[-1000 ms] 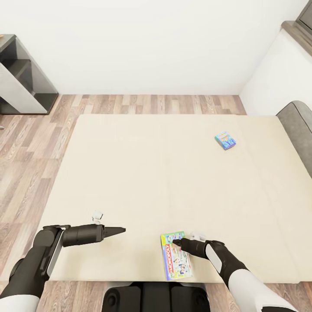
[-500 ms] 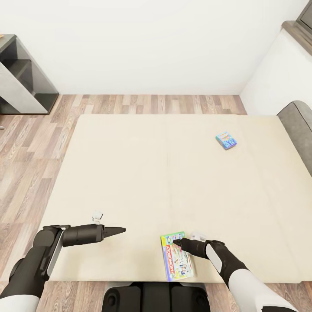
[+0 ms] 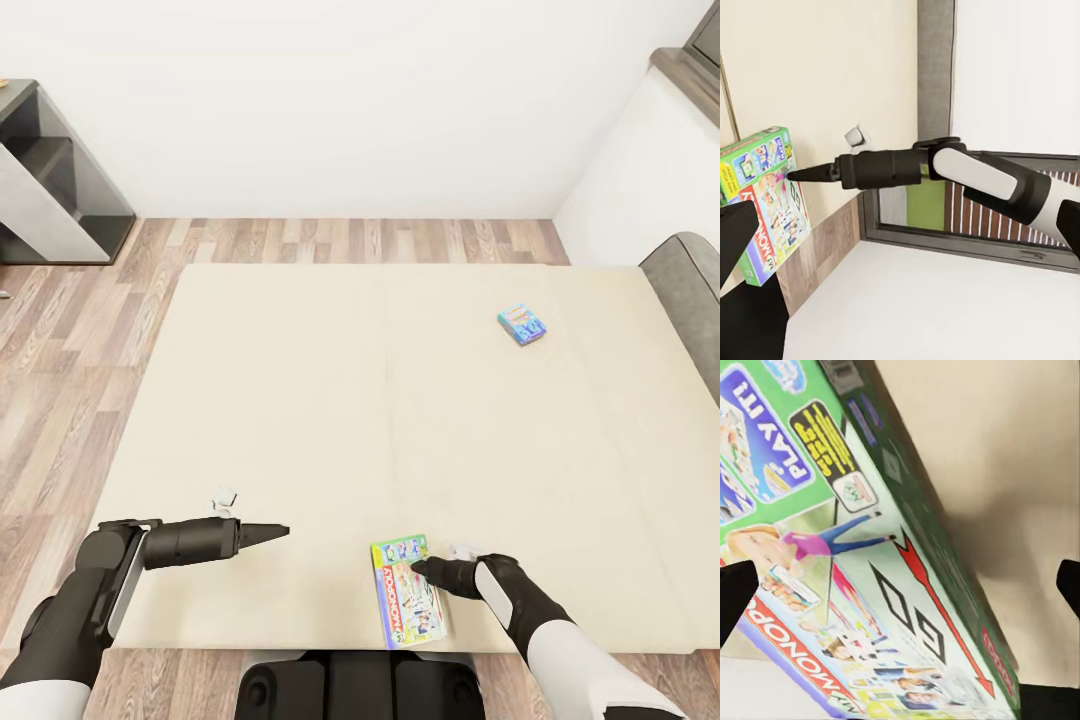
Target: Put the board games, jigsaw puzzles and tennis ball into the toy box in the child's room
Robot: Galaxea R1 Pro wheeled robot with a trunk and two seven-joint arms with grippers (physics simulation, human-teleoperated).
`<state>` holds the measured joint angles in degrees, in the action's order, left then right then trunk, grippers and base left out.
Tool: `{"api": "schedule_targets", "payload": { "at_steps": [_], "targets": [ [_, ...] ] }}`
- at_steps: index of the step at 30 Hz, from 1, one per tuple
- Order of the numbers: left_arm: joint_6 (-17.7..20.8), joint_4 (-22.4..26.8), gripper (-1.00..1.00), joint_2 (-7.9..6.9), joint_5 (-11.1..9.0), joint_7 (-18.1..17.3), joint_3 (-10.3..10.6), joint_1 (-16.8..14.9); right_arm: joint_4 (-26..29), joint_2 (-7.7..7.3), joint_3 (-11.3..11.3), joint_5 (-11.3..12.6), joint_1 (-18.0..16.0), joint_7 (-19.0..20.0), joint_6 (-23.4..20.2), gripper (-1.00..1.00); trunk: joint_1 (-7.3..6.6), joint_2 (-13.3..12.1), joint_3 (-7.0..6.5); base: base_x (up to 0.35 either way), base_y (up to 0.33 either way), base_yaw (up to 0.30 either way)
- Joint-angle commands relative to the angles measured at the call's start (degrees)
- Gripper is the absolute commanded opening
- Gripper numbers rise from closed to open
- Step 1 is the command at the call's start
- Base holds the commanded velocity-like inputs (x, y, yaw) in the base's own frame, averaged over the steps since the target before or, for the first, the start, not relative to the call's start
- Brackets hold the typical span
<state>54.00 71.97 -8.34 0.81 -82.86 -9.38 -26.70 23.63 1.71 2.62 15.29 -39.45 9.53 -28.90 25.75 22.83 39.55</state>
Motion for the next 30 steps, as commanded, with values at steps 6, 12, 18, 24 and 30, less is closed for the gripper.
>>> {"api": "schedule_targets", "payload": {
  "at_steps": [6,12,18,24,30],
  "targets": [
    [0.6,0.0,1.00,-0.01,0.1,-0.3,-0.1,0.0,0.2,0.06,0.3,0.0,-0.4,-2.1,-3.2,1.00,0.03,0.1,0.06,0.000,0.000,0.000],
    [0.6,0.0,1.00,-0.01,0.1,-0.4,-0.1,0.0,0.3,0.07,0.2,0.0,-0.4,-2.3,-3.6,1.00,0.03,0.1,0.06,0.000,0.000,0.000],
    [0.6,0.0,1.00,-0.01,0.1,-0.4,-0.2,0.0,0.3,0.12,-1.1,0.0,-0.4,-2.4,-3.6,1.00,0.03,0.1,0.06,0.000,0.000,0.000],
    [0.6,0.0,1.00,-0.01,0.2,-0.4,-0.2,0.0,0.3,0.45,-1.9,0.0,-0.4,-2.6,-3.5,1.00,0.03,0.1,0.06,0.000,0.000,0.000],
    [0.6,0.0,1.00,-0.02,0.2,-0.4,-0.2,0.0,0.3,1.32,-2.2,0.1,-0.4,-2.5,-3.6,1.00,0.03,0.1,0.06,0.000,0.000,0.000]
  ]
}}
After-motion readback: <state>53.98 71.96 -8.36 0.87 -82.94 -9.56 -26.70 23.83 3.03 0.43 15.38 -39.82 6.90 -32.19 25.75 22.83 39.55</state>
